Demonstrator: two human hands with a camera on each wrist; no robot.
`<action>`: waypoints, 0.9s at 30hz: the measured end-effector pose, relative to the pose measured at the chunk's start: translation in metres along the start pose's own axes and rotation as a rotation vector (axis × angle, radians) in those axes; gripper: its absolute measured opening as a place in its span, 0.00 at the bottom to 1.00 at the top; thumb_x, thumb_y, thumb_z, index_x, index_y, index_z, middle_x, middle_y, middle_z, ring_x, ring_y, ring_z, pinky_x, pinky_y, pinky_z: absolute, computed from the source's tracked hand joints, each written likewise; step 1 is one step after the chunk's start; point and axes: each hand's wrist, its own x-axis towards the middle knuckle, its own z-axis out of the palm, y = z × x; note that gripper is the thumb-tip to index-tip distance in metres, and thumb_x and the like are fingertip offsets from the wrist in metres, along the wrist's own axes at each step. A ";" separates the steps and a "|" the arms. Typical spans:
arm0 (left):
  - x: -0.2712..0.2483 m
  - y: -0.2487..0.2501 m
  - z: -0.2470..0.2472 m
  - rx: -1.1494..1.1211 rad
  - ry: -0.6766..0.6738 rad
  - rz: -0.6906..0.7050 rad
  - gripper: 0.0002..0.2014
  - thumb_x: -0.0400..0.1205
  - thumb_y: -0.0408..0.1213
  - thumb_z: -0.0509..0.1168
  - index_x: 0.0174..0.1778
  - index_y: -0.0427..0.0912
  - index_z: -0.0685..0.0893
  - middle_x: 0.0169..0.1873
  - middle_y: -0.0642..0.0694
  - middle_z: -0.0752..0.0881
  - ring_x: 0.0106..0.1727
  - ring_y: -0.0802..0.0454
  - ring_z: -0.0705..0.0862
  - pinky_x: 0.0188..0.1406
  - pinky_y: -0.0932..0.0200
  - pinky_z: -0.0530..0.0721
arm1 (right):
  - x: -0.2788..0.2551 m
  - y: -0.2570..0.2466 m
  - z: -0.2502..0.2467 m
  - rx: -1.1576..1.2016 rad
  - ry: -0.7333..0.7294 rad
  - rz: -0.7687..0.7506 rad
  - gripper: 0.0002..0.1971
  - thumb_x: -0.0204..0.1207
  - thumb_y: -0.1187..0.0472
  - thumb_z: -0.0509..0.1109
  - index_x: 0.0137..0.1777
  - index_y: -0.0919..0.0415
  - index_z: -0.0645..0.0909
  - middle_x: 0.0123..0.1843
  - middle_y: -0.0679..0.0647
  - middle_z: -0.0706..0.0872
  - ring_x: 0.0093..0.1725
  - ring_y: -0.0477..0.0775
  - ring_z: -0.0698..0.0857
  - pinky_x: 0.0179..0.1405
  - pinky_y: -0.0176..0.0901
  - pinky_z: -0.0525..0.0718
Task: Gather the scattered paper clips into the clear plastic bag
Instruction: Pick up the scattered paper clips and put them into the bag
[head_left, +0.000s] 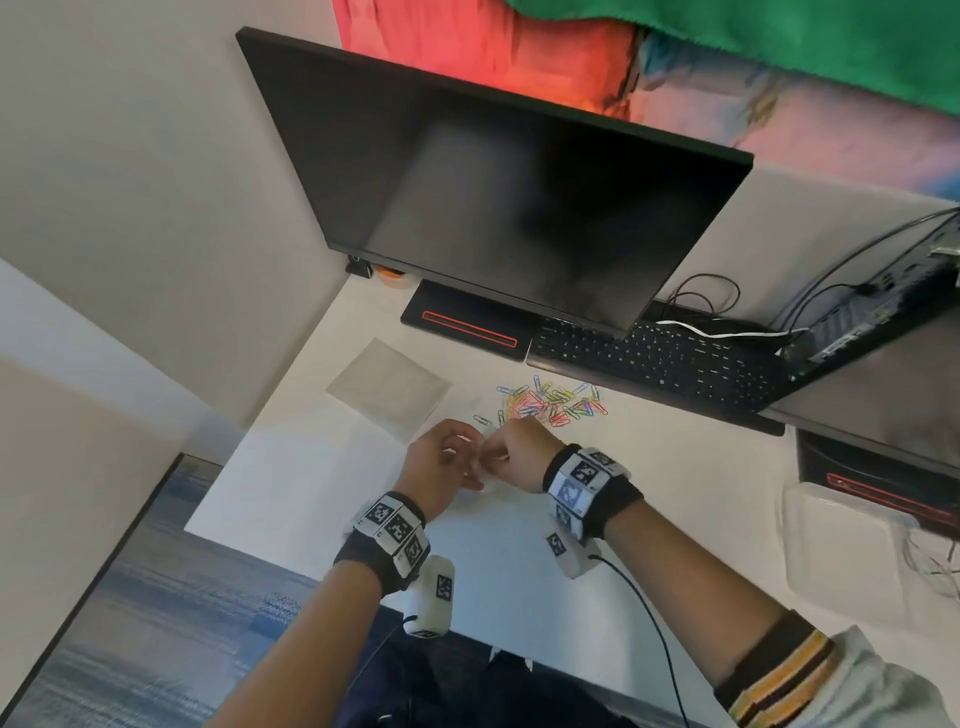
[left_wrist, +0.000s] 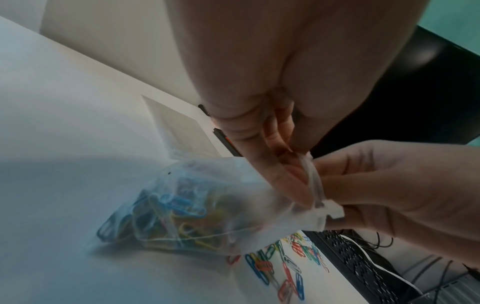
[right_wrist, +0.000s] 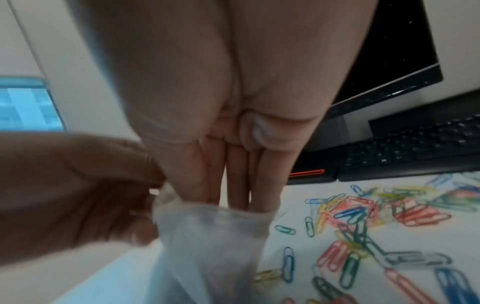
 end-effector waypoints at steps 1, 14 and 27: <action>0.000 0.000 -0.002 0.006 -0.003 0.001 0.06 0.85 0.24 0.61 0.52 0.33 0.83 0.33 0.38 0.81 0.36 0.39 0.86 0.37 0.45 0.92 | -0.002 0.002 -0.005 0.032 -0.013 -0.014 0.08 0.77 0.62 0.69 0.42 0.57 0.91 0.31 0.47 0.86 0.34 0.51 0.84 0.34 0.32 0.76; 0.011 0.011 -0.033 0.037 0.026 0.030 0.09 0.85 0.24 0.60 0.51 0.40 0.83 0.33 0.44 0.80 0.36 0.42 0.88 0.40 0.46 0.92 | 0.012 0.150 -0.024 0.027 0.380 0.577 0.33 0.79 0.41 0.65 0.81 0.51 0.63 0.83 0.63 0.60 0.80 0.66 0.65 0.78 0.56 0.67; 0.015 0.012 -0.055 0.077 0.080 0.049 0.09 0.85 0.23 0.60 0.52 0.37 0.83 0.34 0.40 0.79 0.37 0.42 0.88 0.32 0.57 0.91 | 0.050 0.101 0.010 -0.445 0.262 0.388 0.22 0.71 0.65 0.75 0.65 0.61 0.77 0.62 0.59 0.80 0.60 0.61 0.81 0.59 0.50 0.84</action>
